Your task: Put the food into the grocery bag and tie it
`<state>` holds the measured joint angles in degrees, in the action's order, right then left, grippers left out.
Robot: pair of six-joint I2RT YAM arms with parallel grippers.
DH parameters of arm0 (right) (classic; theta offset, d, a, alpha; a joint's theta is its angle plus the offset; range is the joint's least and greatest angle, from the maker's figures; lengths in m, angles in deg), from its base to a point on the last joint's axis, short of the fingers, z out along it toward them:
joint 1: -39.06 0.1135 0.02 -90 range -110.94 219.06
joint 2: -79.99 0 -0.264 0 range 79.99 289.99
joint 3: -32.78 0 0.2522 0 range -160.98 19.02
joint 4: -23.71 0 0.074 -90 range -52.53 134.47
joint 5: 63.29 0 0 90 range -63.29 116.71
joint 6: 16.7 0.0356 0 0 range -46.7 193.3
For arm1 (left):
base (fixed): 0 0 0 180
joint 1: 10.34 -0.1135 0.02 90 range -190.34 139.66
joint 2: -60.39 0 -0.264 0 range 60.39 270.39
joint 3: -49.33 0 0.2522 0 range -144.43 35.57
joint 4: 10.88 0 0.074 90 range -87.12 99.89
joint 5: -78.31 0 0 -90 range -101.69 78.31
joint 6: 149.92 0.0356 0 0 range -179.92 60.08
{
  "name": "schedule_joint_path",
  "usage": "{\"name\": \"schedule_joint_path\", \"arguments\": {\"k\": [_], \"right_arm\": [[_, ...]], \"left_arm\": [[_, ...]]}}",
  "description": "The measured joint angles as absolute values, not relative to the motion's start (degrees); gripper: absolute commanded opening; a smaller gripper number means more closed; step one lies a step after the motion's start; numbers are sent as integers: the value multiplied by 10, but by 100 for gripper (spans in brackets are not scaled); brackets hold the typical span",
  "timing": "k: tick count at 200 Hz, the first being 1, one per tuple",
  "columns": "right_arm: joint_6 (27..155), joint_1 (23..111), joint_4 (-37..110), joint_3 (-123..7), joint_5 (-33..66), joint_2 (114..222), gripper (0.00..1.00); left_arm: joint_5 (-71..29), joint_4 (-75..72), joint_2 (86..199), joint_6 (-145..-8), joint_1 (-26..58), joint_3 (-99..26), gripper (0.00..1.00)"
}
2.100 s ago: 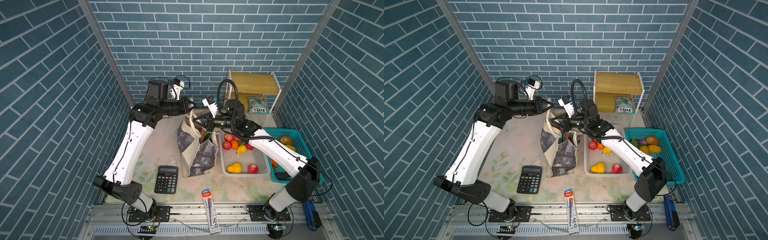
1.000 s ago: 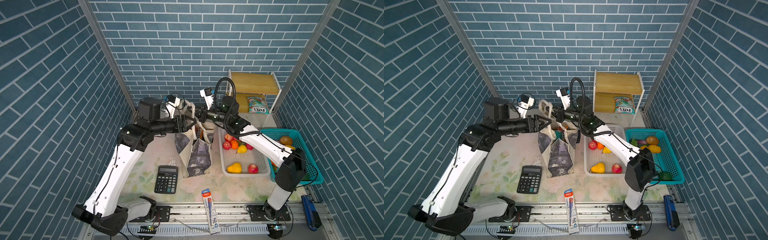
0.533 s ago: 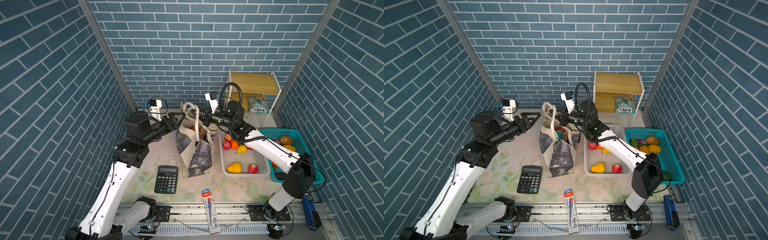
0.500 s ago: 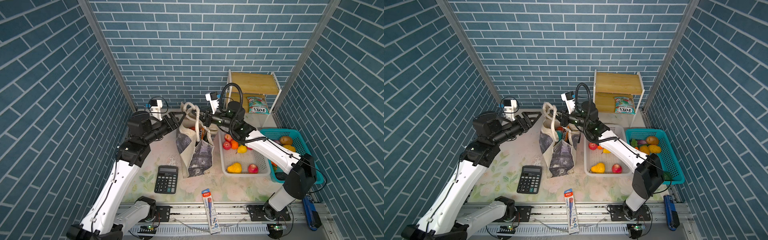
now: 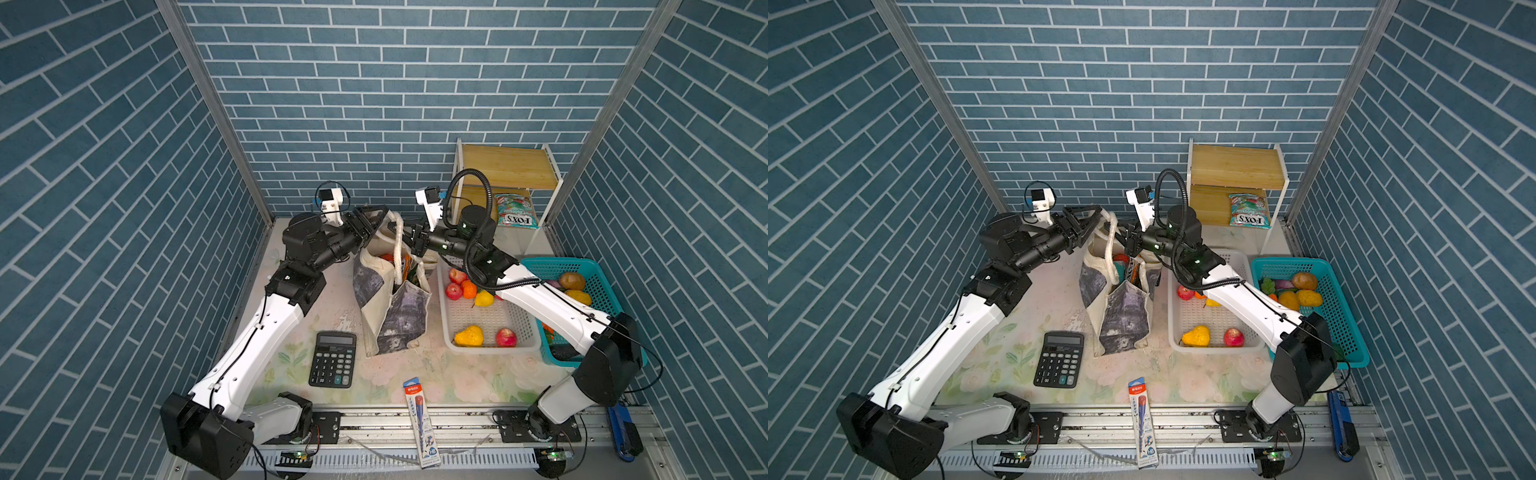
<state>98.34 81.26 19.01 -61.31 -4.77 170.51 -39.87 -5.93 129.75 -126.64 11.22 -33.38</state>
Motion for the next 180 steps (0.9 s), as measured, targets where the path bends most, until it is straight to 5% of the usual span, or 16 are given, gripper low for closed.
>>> {"name": "schedule_joint_path", "arguments": {"k": [108,180], "right_arm": [[983,810,190,-606,-47,1700,0],[968,809,195,-593,-40,1685,0]], "left_arm": [[-404,-69,1357,-1270,121,-369,38],[-414,-55,1373,-1258,123,-392,2]]}}
